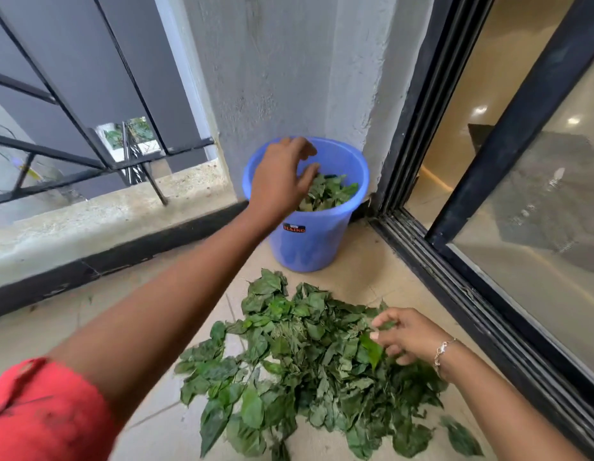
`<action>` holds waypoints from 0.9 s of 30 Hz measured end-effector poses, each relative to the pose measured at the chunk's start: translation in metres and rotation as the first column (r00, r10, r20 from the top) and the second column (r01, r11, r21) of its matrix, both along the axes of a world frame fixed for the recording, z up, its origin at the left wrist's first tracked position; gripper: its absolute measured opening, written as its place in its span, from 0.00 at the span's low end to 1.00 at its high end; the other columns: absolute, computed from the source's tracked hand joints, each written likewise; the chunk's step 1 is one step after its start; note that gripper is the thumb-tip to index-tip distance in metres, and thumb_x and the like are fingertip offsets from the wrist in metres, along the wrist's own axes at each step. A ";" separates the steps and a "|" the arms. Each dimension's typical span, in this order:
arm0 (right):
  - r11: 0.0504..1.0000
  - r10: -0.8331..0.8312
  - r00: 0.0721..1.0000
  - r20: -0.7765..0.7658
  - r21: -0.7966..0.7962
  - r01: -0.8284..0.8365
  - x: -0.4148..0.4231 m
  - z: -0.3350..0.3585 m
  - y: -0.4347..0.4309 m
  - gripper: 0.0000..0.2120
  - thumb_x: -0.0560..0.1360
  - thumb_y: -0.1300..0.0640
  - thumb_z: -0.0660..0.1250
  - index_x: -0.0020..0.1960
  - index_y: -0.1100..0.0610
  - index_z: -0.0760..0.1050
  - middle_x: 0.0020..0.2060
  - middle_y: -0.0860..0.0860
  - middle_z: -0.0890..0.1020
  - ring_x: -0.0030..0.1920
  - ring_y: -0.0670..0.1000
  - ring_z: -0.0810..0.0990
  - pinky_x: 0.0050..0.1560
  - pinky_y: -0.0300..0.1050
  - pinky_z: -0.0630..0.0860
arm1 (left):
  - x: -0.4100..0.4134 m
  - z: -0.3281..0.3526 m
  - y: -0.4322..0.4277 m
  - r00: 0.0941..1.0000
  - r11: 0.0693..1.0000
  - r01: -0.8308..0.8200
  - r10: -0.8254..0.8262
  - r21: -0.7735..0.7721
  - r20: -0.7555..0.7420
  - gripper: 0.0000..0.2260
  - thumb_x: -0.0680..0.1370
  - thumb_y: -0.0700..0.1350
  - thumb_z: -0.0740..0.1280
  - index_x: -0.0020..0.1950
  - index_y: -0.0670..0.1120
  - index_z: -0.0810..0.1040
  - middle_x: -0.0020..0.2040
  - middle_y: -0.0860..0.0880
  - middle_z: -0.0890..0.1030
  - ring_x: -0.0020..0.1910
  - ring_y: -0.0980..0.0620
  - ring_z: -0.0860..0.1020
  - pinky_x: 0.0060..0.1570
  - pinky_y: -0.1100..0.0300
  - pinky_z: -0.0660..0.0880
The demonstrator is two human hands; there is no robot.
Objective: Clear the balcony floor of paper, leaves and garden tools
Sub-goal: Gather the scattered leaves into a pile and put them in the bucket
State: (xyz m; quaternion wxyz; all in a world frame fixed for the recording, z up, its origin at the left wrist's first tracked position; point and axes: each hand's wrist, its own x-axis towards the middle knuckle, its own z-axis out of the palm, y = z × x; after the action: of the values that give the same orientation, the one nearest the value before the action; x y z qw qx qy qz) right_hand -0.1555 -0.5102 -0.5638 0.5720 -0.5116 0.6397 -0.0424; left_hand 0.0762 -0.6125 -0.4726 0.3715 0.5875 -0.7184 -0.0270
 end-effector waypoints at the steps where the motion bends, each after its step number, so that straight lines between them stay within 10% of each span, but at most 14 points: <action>1: 1.000 0.005 1.000 -0.020 0.011 -0.005 -0.004 -0.002 0.000 0.11 0.73 0.60 0.68 0.56 0.57 0.74 0.43 0.53 0.79 0.36 0.48 0.72 0.35 0.40 0.72 | -0.003 -0.016 0.022 0.998 0.991 0.059 -0.060 -0.117 -0.006 0.11 0.76 0.47 0.60 0.50 0.41 0.77 0.46 0.44 0.79 0.47 0.44 0.75 0.46 0.53 0.70; 4: 1.000 0.008 0.998 -0.057 0.027 -0.007 -0.012 -0.005 -0.001 0.12 0.73 0.60 0.69 0.56 0.56 0.74 0.42 0.53 0.79 0.37 0.49 0.72 0.35 0.40 0.71 | -0.012 -0.086 0.088 0.956 0.968 0.218 -0.238 0.126 0.172 0.22 0.75 0.61 0.58 0.55 0.43 0.75 0.51 0.45 0.76 0.51 0.48 0.72 0.47 0.52 0.73; 7: 1.000 0.012 0.998 -0.057 0.026 -0.010 -0.010 -0.008 -0.002 0.13 0.74 0.60 0.69 0.58 0.56 0.73 0.46 0.55 0.80 0.41 0.51 0.76 0.37 0.41 0.73 | -0.011 -0.156 0.120 0.874 0.607 -0.013 -0.379 0.795 0.304 0.50 0.62 0.73 0.65 0.76 0.52 0.49 0.76 0.41 0.51 0.74 0.41 0.54 0.67 0.37 0.64; 12: 0.996 0.075 0.996 -0.050 0.048 -0.073 0.002 -0.012 -0.002 0.15 0.74 0.58 0.68 0.59 0.55 0.72 0.45 0.51 0.78 0.44 0.48 0.76 0.40 0.42 0.75 | -0.010 -0.208 0.121 0.703 0.476 -0.183 -0.549 0.860 0.453 0.62 0.58 0.65 0.75 0.73 0.58 0.29 0.72 0.41 0.28 0.73 0.37 0.34 0.63 0.27 0.57; 21: 0.995 0.096 0.995 -0.034 0.031 -0.095 0.015 -0.011 -0.003 0.15 0.74 0.57 0.68 0.59 0.53 0.72 0.46 0.50 0.77 0.54 0.52 0.76 0.45 0.47 0.78 | -0.014 -0.199 0.117 0.889 0.600 -0.043 -0.342 0.799 0.305 0.15 0.78 0.43 0.63 0.65 0.49 0.72 0.65 0.43 0.69 0.60 0.44 0.73 0.57 0.52 0.77; 27: 0.994 0.109 0.994 -0.033 0.013 -0.108 0.017 -0.006 -0.003 0.15 0.74 0.56 0.68 0.59 0.53 0.71 0.55 0.54 0.78 0.52 0.51 0.76 0.43 0.44 0.77 | -0.011 -0.152 0.104 0.984 0.679 0.054 -0.163 0.732 0.079 0.19 0.76 0.29 0.60 0.64 0.43 0.76 0.59 0.45 0.80 0.55 0.48 0.79 0.56 0.60 0.76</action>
State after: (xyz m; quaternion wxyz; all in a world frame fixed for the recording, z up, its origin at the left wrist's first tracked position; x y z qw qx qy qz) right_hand -0.1384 -0.5129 -0.5695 0.5653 -0.5430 0.6209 0.0010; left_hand 0.0657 -0.5084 -0.6247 0.0558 0.6432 -0.7061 -0.2909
